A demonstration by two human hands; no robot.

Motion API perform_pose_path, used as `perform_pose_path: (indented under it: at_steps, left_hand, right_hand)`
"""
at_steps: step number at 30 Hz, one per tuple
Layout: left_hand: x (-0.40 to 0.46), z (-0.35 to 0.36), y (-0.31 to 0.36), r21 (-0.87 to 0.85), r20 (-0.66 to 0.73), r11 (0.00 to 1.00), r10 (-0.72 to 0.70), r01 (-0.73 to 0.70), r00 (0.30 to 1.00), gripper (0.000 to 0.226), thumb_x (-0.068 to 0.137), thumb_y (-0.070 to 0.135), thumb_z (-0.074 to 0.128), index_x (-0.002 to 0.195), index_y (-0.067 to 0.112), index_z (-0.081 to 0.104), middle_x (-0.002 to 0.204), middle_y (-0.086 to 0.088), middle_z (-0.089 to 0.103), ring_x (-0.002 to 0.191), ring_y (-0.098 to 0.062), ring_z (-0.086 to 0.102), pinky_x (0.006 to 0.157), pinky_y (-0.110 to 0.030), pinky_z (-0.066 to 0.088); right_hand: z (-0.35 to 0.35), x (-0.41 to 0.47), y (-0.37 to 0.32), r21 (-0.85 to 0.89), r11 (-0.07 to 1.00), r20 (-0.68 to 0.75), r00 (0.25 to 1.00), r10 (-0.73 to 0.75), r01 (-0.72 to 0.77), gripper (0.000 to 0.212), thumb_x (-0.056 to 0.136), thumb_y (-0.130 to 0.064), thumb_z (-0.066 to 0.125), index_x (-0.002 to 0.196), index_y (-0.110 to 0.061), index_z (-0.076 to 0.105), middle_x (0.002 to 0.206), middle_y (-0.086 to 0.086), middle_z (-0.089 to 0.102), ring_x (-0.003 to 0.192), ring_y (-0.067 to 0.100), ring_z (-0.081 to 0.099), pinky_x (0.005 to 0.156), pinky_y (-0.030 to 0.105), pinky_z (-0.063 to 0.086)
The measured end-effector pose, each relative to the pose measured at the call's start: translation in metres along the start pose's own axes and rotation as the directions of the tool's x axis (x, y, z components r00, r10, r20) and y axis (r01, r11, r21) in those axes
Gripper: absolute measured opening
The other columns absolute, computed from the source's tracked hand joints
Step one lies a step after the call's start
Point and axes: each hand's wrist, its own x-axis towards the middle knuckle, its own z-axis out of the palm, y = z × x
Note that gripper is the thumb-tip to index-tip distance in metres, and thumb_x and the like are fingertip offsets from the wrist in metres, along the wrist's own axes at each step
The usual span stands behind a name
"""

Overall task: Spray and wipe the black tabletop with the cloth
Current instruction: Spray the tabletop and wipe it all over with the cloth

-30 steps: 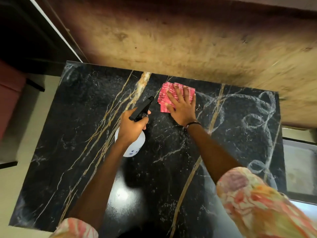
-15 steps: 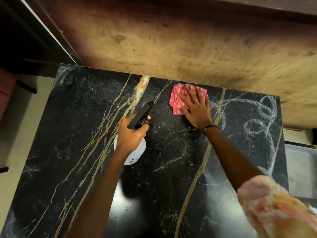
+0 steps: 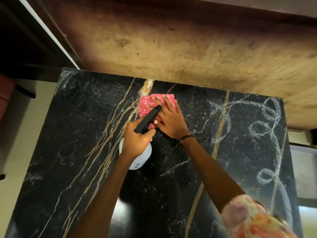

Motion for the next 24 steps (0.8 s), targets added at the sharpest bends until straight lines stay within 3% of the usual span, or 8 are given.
perform_pose_path:
  at_steps: [2, 6, 11, 14, 17, 19, 21, 24]
  left_hand:
    - [0.000, -0.001, 0.001, -0.011, 0.025, 1.000, 0.002, -0.001, 1.000, 0.035, 0.072, 0.004, 0.058, 0.050, 0.031, 0.053, 0.039, 0.008, 0.054, 0.038, -0.005, 0.049, 0.050, -0.011, 0.041]
    - [0.000, -0.003, 0.001, -0.032, 0.034, 0.999, -0.018, 0.019, 0.999, 0.044, 0.081, -0.012, 0.056, 0.060, 0.027, 0.059, 0.041, 0.005, 0.055, 0.037, -0.005, 0.048, 0.048, -0.011, 0.042]
    - [-0.004, 0.006, 0.003, 0.025, 0.005, 1.000, 0.011, -0.011, 1.000, 0.051, 0.079, -0.014, 0.055, 0.053, 0.029, 0.054, 0.038, 0.006, 0.053, 0.037, -0.005, 0.048, 0.048, -0.009, 0.041]
    - [-0.006, 0.013, 0.005, 0.053, -0.027, 0.999, -0.011, 0.012, 1.000, 0.046, 0.080, -0.011, 0.056, 0.057, 0.028, 0.058, 0.041, 0.006, 0.055, 0.038, -0.005, 0.047, 0.047, -0.010, 0.040]
    - [-0.003, 0.016, 0.006, 0.041, -0.083, 0.996, -0.073, 0.076, 0.994, 0.028, 0.077, 0.002, 0.059, 0.066, 0.027, 0.066, 0.044, 0.003, 0.055, 0.041, -0.006, 0.048, 0.047, -0.015, 0.042]
    - [0.001, 0.020, 0.008, 0.068, -0.099, 0.992, -0.101, 0.108, 0.990, 0.019, 0.075, 0.005, 0.059, 0.076, 0.021, 0.069, 0.049, -0.006, 0.053, 0.041, -0.009, 0.046, 0.047, -0.022, 0.040]
    - [0.003, 0.028, 0.010, 0.150, -0.057, 0.982, -0.107, 0.115, 0.993, 0.020, 0.076, 0.004, 0.058, 0.088, 0.014, 0.070, 0.054, -0.015, 0.052, 0.041, -0.010, 0.045, 0.048, -0.024, 0.038]
    - [-0.001, 0.046, 0.012, 0.217, -0.015, 0.970, -0.107, 0.108, 0.994, 0.018, 0.078, -0.002, 0.058, 0.090, 0.007, 0.069, 0.053, -0.016, 0.051, 0.038, -0.006, 0.044, 0.046, -0.017, 0.039]
  right_hand:
    - [-0.005, -0.030, 0.024, 0.000, 0.995, -0.011, 0.995, 0.097, -0.097, 0.059, 0.093, -0.063, 0.023, 0.144, -0.036, 0.035, 0.157, -0.002, 0.024, 0.146, 0.029, 0.014, 0.115, 0.061, 0.011]
    - [-0.020, -0.058, 0.082, -0.004, 0.946, 0.022, 0.946, 0.323, -0.323, 0.069, 0.088, -0.073, 0.005, 0.148, -0.041, 0.018, 0.160, -0.005, 0.011, 0.148, 0.026, 0.003, 0.117, 0.057, 0.005]
    - [-0.031, -0.010, 0.106, 0.020, 0.855, 0.067, 0.854, 0.516, -0.519, 0.064, 0.090, -0.069, 0.020, 0.148, -0.044, 0.009, 0.161, -0.004, -0.002, 0.147, 0.031, -0.006, 0.114, 0.058, -0.006]
    - [-0.029, 0.006, 0.092, 0.026, 0.905, 0.092, 0.902, 0.422, -0.426, 0.058, 0.096, -0.060, 0.027, 0.149, -0.042, 0.012, 0.161, 0.000, -0.003, 0.147, 0.033, -0.008, 0.111, 0.059, -0.011]
    - [-0.021, -0.023, 0.080, 0.017, 0.981, 0.041, 0.981, 0.192, -0.193, 0.057, 0.094, -0.061, 0.025, 0.147, -0.039, 0.027, 0.160, 0.001, 0.014, 0.147, 0.033, 0.005, 0.114, 0.064, 0.004]
    - [-0.017, -0.058, 0.088, 0.013, 0.997, 0.020, 0.997, 0.078, -0.079, 0.057, 0.094, -0.060, 0.024, 0.145, -0.038, 0.033, 0.157, -0.002, 0.025, 0.146, 0.030, 0.014, 0.115, 0.060, 0.011]
    - [-0.016, -0.091, 0.117, 0.000, 0.998, 0.001, 0.998, 0.060, -0.060, 0.056, 0.094, -0.060, 0.026, 0.145, -0.039, 0.033, 0.157, -0.004, 0.026, 0.146, 0.028, 0.016, 0.116, 0.058, 0.013]
    - [-0.025, -0.117, 0.175, -0.007, 0.982, -0.023, 0.982, 0.189, -0.190, 0.060, 0.094, -0.064, 0.017, 0.146, -0.037, 0.027, 0.158, 0.000, 0.021, 0.147, 0.031, 0.013, 0.114, 0.060, 0.015]
